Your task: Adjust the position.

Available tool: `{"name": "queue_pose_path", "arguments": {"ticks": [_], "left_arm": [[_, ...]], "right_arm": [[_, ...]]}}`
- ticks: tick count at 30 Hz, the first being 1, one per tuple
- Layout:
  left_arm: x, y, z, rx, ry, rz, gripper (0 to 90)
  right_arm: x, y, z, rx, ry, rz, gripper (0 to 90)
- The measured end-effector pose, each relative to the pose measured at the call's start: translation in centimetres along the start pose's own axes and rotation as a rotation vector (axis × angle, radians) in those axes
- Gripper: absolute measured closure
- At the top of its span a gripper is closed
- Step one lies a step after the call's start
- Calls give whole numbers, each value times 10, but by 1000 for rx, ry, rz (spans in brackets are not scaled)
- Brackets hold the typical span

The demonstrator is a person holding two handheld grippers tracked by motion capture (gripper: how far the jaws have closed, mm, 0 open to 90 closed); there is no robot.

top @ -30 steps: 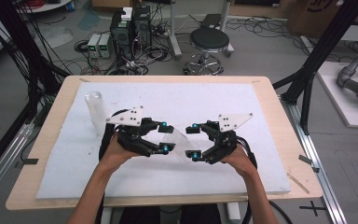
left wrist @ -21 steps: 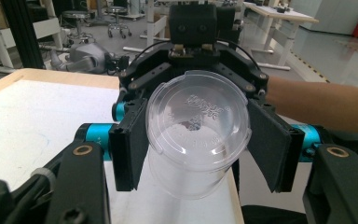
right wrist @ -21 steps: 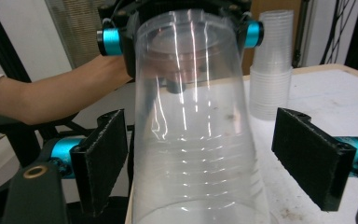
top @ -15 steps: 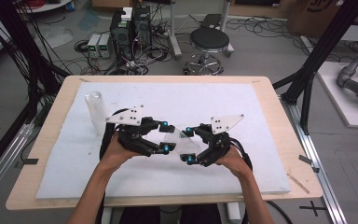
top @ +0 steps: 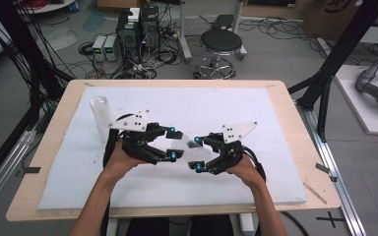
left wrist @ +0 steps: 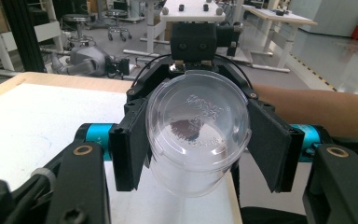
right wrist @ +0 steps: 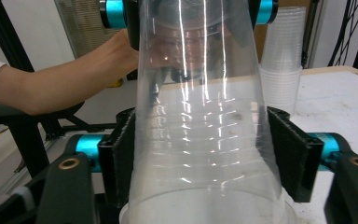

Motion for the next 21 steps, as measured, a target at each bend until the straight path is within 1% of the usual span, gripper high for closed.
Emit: {"name": "queue_pose_path", "arguments": {"ticks": [16,21], "left_arm": [[0,1,-1,1,-2,0,408],[0,0,-1,1,-6,1,406]], "right_arm": [[1,1,-1,12,-2,-7,362],[1,1,0,8,1,-7,362]]}}
Point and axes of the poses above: each handheld gripper's, and its own axes: y roughly backward along the jaws, z roughly out of its top, x roughly to its left, the point moved 6 cm from there along -y, roughly forward along the jaws, and after that the axes turned 11 degrees about -z, right-handed, at the moved point
